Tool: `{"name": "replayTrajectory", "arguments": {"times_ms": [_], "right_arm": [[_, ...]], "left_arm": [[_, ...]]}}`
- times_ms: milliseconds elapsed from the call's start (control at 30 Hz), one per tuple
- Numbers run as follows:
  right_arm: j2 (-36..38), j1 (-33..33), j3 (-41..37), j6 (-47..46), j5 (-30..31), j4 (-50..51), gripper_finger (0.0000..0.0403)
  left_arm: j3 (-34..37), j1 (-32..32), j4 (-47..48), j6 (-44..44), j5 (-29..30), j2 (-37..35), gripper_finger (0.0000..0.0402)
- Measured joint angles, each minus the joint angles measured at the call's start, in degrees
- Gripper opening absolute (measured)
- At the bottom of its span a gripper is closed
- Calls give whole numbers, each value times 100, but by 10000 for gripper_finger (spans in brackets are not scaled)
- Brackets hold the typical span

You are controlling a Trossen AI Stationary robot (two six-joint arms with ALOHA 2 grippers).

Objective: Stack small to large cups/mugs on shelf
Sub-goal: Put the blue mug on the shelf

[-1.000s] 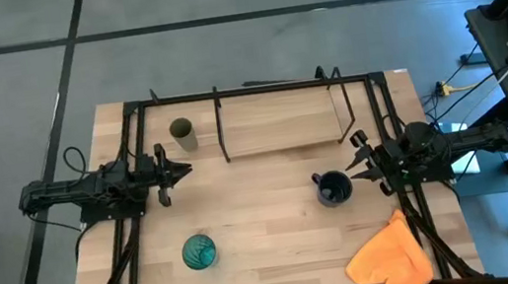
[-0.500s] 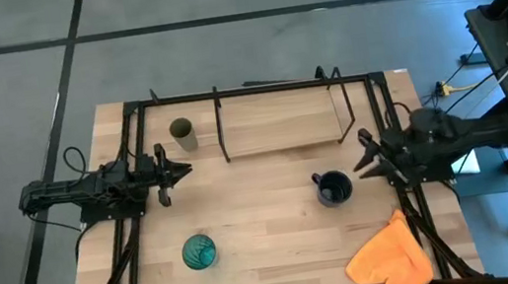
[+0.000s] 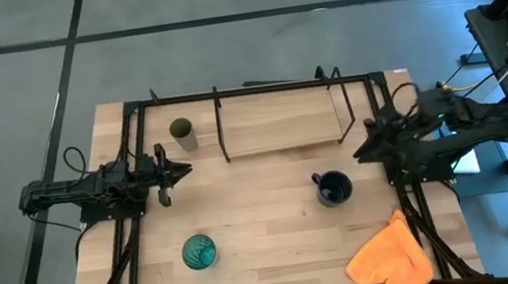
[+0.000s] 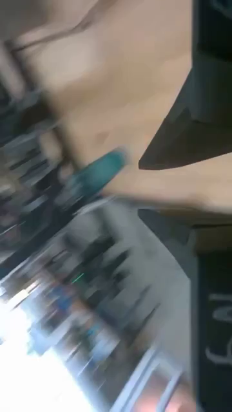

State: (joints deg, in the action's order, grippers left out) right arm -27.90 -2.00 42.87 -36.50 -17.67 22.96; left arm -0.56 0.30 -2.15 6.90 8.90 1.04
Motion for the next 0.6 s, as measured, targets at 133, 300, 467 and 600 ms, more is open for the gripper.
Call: {"name": "replayTrajectory", "arguments": {"times_ms": [133, 300, 467, 600], "right_arm": [[-17, 0, 181, -384, 2, -1137, 109], [-13, -2, 212, -820, 348, -2484, 109], [-243, 0, 210, -637, 788, -2714, 109], [-672, 2, 208, -629, 910, -3003, 109]], "left_arm": [[0, 0, 0, 1, -2, 1, 47], [0, 0, 0, 0, -2, 0, 47], [0, 0, 0, 2, -1, 2, 47], [0, 0, 0, 2, -2, 2, 47]]}}
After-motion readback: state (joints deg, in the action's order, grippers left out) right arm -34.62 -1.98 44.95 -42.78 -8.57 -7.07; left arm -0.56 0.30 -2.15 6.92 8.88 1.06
